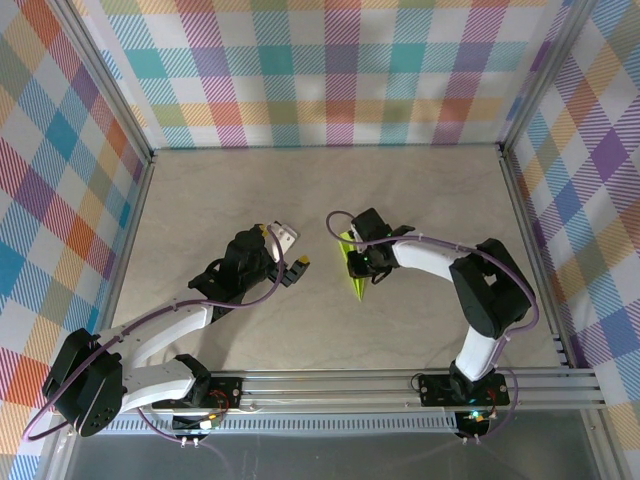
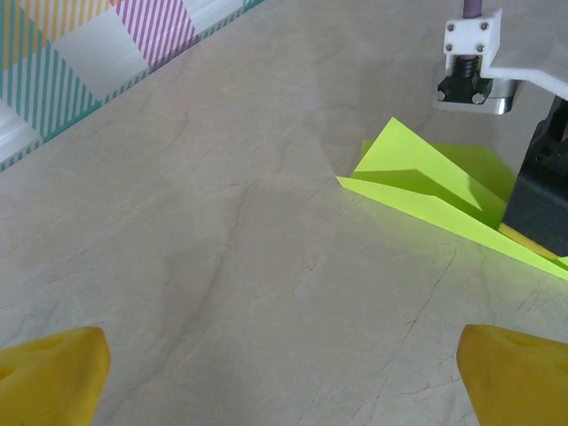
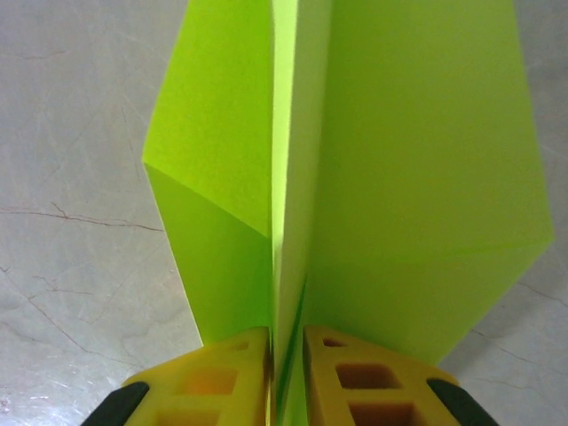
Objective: Fold a paper plane with a square sheet of paper (fold left side to right side)
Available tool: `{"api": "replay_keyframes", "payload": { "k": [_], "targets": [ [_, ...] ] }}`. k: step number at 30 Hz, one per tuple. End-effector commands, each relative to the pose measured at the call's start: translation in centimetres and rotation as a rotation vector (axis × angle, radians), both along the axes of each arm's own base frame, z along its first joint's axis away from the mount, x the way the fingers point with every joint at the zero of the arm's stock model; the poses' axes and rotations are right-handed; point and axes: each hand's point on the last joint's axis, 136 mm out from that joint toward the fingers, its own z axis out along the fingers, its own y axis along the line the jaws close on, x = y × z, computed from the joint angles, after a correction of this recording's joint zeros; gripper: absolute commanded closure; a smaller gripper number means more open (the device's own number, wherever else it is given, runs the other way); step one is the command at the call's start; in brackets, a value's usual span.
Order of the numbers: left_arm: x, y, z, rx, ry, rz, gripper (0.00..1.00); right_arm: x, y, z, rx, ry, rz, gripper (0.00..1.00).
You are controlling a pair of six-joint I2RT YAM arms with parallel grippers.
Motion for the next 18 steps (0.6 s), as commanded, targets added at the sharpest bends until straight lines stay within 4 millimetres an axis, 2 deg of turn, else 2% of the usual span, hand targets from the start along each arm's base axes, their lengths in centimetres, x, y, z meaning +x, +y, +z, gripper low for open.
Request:
{"api": "replay_keyframes", "payload": {
  "k": [1,9,18],
  "targets": [
    [0.6,0.2,1.0,0.000,-0.023,0.013,0.00,0.2,0.5,0.0,-0.021,-0.003,0.028,0.81],
    [0.6,0.1,1.0,0.000,-0.021,0.012,0.00,0.3,0.0,-0.8,-0.093,0.018,0.001,0.81],
    [0.6,0.1,1.0,-0.001,-0.021,0.012,0.00,-0.1,0.6,-1.7,-0.081,0.067,0.001,0.82]
  ]
}}
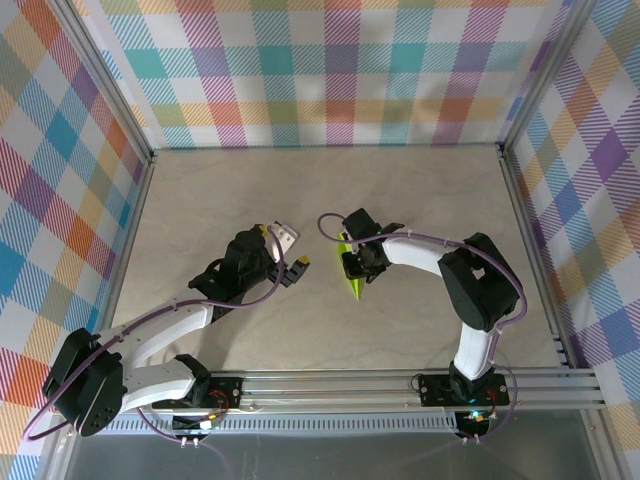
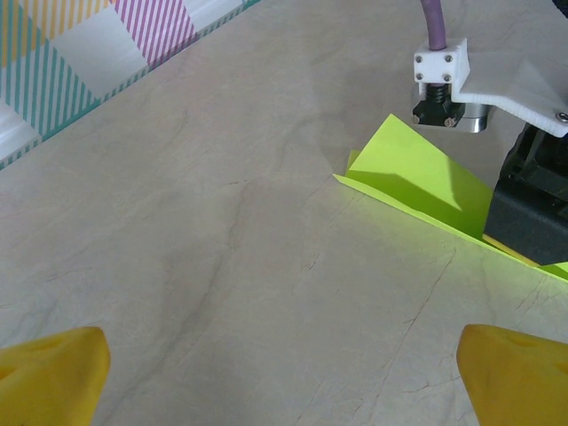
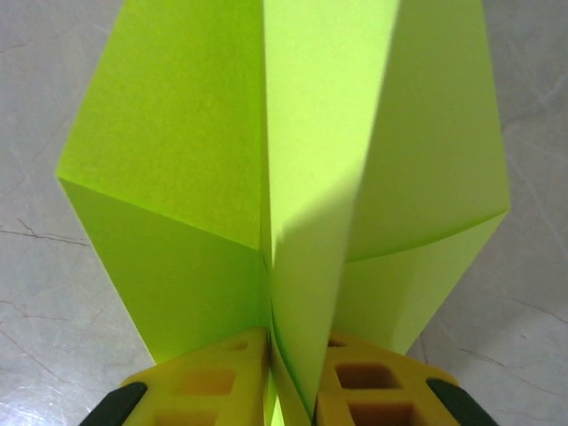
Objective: Fold a paper plane with a square sheet of paper (fold left side to right side)
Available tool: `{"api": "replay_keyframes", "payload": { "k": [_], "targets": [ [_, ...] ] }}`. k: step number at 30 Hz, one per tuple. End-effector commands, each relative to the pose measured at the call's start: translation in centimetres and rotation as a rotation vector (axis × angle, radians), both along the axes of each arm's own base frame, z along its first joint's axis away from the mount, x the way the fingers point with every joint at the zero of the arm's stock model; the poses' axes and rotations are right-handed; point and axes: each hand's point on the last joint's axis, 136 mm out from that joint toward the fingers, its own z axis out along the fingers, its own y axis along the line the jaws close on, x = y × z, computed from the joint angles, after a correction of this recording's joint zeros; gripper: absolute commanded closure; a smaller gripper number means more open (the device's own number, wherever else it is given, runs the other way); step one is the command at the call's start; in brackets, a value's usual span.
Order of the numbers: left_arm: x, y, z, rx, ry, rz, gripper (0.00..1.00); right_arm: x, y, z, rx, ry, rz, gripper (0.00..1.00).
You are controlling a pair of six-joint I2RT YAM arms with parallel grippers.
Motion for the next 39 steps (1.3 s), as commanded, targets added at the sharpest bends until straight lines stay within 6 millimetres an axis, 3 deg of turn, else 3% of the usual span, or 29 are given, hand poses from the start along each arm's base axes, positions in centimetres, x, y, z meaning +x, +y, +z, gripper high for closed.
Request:
{"api": "replay_keyframes", "payload": {
  "k": [1,13,18,27,39],
  "targets": [
    [0.6,0.1,1.1,-0.001,-0.023,0.012,0.00,-0.6,0.3,-0.8,-0.020,0.048,-0.001,0.82],
    [0.6,0.1,1.3,-0.005,-0.028,0.010,0.00,-1.1,1.8,0.2,-0.022,0.041,0.017,0.89],
    [0.5,0.1,1.3,-0.007,-0.028,0.010,0.00,-1.3,2.3,0.7,-0.026,0.041,0.018,0.86],
    [0.6,0.1,1.2,-0.006,-0.021,0.011,0.00,-2.0,2.9,-0.2,-0.111,0.047,0.057,0.90],
    [0.6,0.1,1.3,-0.007,-0.022,0.010,0.00,-2.9,4.2,-0.8,-0.088,0.082,0.073,0.86]
  ]
}}
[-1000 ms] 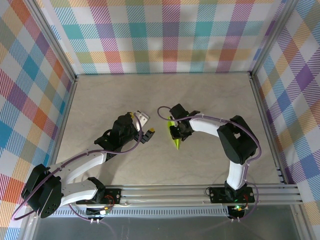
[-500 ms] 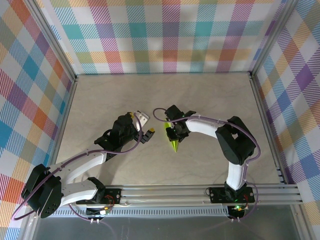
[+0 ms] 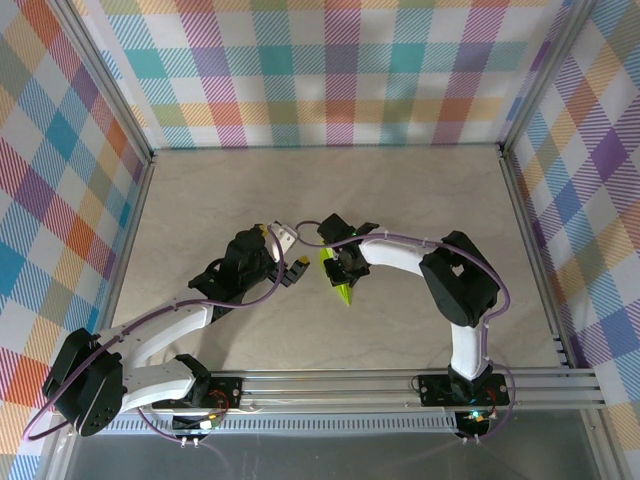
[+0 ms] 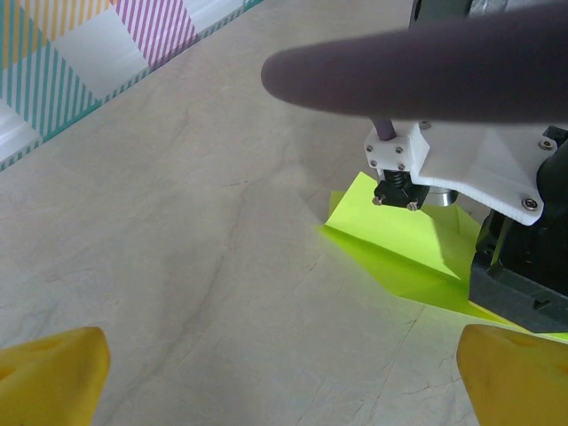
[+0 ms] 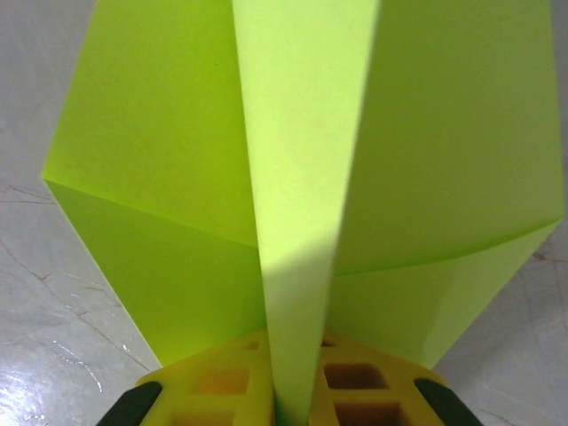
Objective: Fold a paper plane with a square sheet of paper (fold left side to right side)
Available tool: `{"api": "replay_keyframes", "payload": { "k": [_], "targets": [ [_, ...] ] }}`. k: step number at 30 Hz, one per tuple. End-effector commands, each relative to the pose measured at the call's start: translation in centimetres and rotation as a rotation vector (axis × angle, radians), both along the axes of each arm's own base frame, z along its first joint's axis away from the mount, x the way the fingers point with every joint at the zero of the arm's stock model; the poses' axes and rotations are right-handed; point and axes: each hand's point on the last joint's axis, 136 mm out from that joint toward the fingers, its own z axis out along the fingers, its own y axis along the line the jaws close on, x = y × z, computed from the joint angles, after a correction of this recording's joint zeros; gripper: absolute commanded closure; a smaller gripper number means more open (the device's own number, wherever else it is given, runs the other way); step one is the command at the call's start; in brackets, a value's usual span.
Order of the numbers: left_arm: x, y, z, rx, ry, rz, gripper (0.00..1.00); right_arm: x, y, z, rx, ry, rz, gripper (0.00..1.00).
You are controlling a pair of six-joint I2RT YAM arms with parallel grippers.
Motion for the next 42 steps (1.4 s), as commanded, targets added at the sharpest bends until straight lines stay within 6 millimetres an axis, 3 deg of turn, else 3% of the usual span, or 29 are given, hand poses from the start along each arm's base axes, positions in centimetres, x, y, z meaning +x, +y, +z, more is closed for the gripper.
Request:
{"api": "replay_keyframes", "payload": {
  "k": [1,7,14,20,26,34,42],
  "targets": [
    [0.6,0.1,1.2,-0.007,-0.022,0.011,0.00,-0.9,0.4,-0.7,-0.015,0.045,0.004,0.87],
    [0.5,0.2,1.4,-0.008,-0.026,0.014,0.00,0.1,0.2,0.7,-0.005,0.015,-0.032,0.99],
    [0.5,0.2,1.8,-0.025,-0.037,0.016,0.00,4.6,-3.0,3.7,-0.014,-0.023,-0.178,0.99],
    [0.4,0.0,2.1,-0.046,-0.034,0.011,0.00,9.8,-5.9,3.4,-0.105,-0.048,-0.275,0.99],
    [0.3,0.1,2.4,-0.054,-0.041,0.013,0.00,13.1,-5.0,2.5,-0.056,-0.030,-0.286,0.97],
    [0.3,0.0,2.4,-0.056,-0.043,0.011,0.00,14.0,-4.5,0.2,-0.060,0.024,-0.284,0.96],
    [0.3,0.0,2.5,-0.059,-0.042,0.009,0.00,13.3,-4.6,-1.8,-0.074,0.067,-0.291,0.84]
  ]
}}
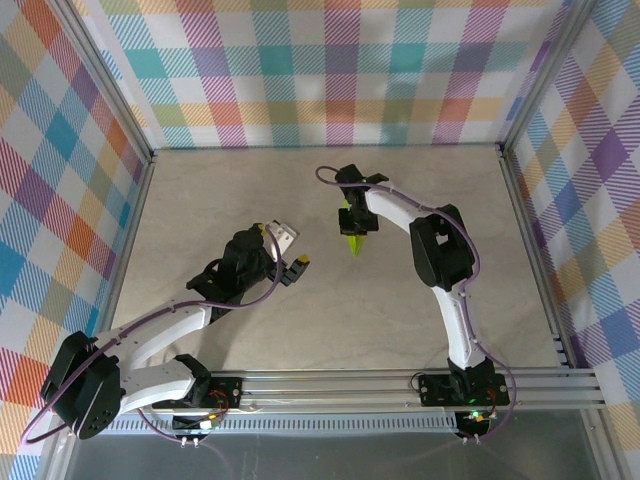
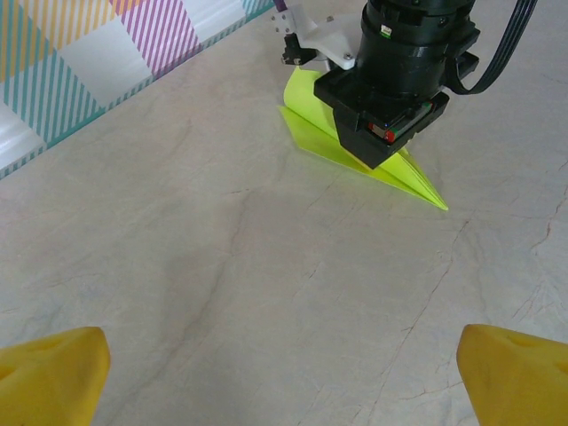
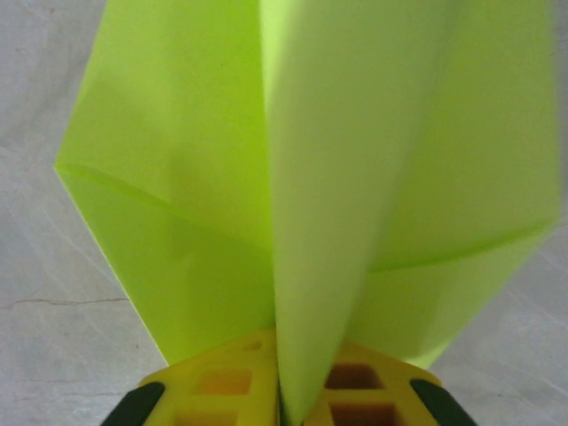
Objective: Fold a paper plane with a square sheet of paper (fold left side to right side)
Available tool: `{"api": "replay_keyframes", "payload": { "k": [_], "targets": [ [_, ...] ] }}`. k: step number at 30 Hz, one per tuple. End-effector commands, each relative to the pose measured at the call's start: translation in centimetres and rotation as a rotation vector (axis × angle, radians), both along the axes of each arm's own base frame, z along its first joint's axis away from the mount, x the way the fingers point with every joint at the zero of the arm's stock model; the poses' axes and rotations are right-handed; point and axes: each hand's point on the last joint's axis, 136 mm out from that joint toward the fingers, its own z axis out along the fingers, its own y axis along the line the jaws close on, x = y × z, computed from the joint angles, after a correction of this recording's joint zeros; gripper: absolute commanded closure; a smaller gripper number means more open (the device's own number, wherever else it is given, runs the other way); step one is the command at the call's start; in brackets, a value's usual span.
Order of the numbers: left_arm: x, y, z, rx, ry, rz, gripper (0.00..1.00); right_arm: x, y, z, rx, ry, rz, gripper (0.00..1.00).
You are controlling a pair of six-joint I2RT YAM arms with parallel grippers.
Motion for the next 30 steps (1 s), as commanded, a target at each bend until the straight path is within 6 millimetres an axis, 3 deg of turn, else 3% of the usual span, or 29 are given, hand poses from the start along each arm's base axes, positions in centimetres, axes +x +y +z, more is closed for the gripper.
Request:
{"api": "replay_keyframes", "payload": {
  "k": [1,12,23,30],
  "targets": [
    [0.4,-0.1,1.9,-0.042,-0.032,0.008,0.00,-1.2,-0.4,-2.3,-0.019,0.073,-0.004,0.82],
    [0.5,0.0,1.8,-0.040,-0.032,0.012,0.00,-0.8,-1.5,-1.7,-0.103,0.014,-0.026,0.54],
    [0.4,-0.2,1.7,-0.041,-0.026,0.005,0.00,-0.6,-3.6,-1.0,-0.189,-0.031,-0.162,0.56],
    [0.5,-0.2,1.6,-0.038,-0.021,0.004,0.00,-0.1,-2.6,1.0,-0.131,-0.064,-0.142,0.57]
  ]
}}
